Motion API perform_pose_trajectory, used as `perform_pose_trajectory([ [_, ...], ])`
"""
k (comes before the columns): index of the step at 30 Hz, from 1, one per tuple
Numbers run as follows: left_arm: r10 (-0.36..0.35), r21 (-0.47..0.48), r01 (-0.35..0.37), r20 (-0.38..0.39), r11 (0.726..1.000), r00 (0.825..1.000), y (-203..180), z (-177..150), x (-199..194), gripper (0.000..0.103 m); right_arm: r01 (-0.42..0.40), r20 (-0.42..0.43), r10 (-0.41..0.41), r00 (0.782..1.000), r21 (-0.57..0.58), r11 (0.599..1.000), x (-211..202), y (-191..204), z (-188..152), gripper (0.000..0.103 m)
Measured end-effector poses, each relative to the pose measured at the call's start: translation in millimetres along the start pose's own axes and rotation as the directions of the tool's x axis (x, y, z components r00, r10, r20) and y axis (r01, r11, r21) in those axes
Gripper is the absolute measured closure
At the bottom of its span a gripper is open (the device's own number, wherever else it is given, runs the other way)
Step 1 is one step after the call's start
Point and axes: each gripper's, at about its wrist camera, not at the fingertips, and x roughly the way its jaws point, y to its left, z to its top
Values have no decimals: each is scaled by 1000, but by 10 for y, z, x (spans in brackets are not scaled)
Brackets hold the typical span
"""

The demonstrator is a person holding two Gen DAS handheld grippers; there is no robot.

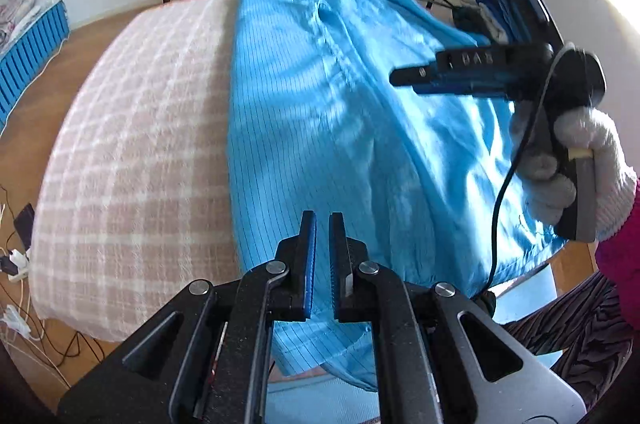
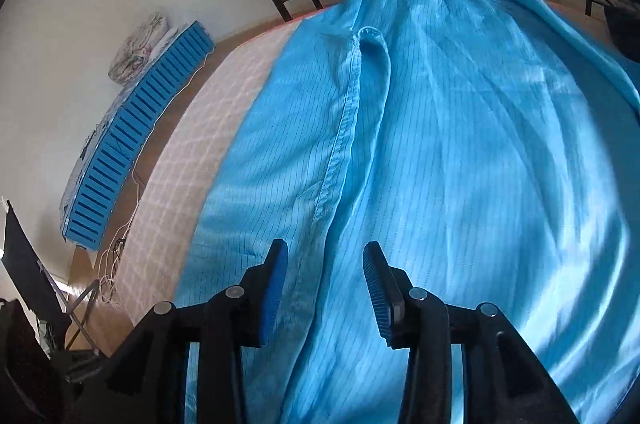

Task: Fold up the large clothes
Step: 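Open both grippers, then close the right gripper on the other sleeve cuff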

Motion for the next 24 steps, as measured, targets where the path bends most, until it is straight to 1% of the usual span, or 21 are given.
perform_pose_trajectory([
  [1, -1, 0, 1, 30, 1000, 1000, -8, 37, -75, 99, 11, 13, -11, 1000, -8, 1000, -104, -24, -36, 58],
  [4, -18, 2, 18, 99, 1000, 995, -27, 164, -201, 99, 52, 68, -49, 996, -46, 998, -431, -84, -161, 50],
  [6, -40, 0, 40, 103, 999, 994, -63, 236, -219, 99, 77, 121, -69, 990, -61, 995, -652, -142, -262, 41],
  [7, -50, 3, 50, 95, 999, 994, -102, 257, -225, 99, 90, 150, -79, 985, -65, 994, -761, -179, -322, 39],
  [8, -57, 8, 57, 85, 998, 995, -136, 281, -218, 96, 104, 171, -91, 981, -69, 992, -863, -234, -381, 34],
  [9, -64, 13, 63, 77, 998, 995, -183, 303, -210, 92, 121, 184, -106, 977, -73, 990, -950, -274, -432, 32],
  [11, -84, 26, 82, 80, 996, 993, -282, 323, -198, 64, 156, 203, -139, 969, -72, 985, -1114, -399, -519, 32],
  [12, -89, 33, 87, 85, 996, 992, -330, 327, -216, 60, 174, 210, -157, 965, -69, 982, -1193, -470, -573, 32],
  [15, -125, 70, 120, 80, 990, 989, -497, 378, -207, 59, 221, 222, -205, 953, -47, 974, -1433, -725, -705, 32],
  [17, -134, 87, 127, 80, 988, 988, -601, 408, -198, 59, 250, 222, -240, 945, -15, 968, -1579, -925, -781, 32],
  [18, -143, 94, 135, 78, 986, 987, -646, 435, -183, 59, 260, 219, -256, 941, 11, 966, -1652, -1029, -818, 32],
  [20, -153, 101, 146, 67, 984, 986, -725, 489, -138, 51, 278, 218, -287, 933, 73, 958, -1790, -1281, -888, 32],
  [21, -161, 100, 154, 60, 983, 985, -757, 521, -107, 49, 295, 222, -311, 924, 103, 950, -1853, -1407, -924, 32],
  [24, -183, 93, 179, 37, 979, 982, -820, 622, -6, 49, 331, 210, -367, 906, 189, 925, -2028, -1773, -1024, 32],
])
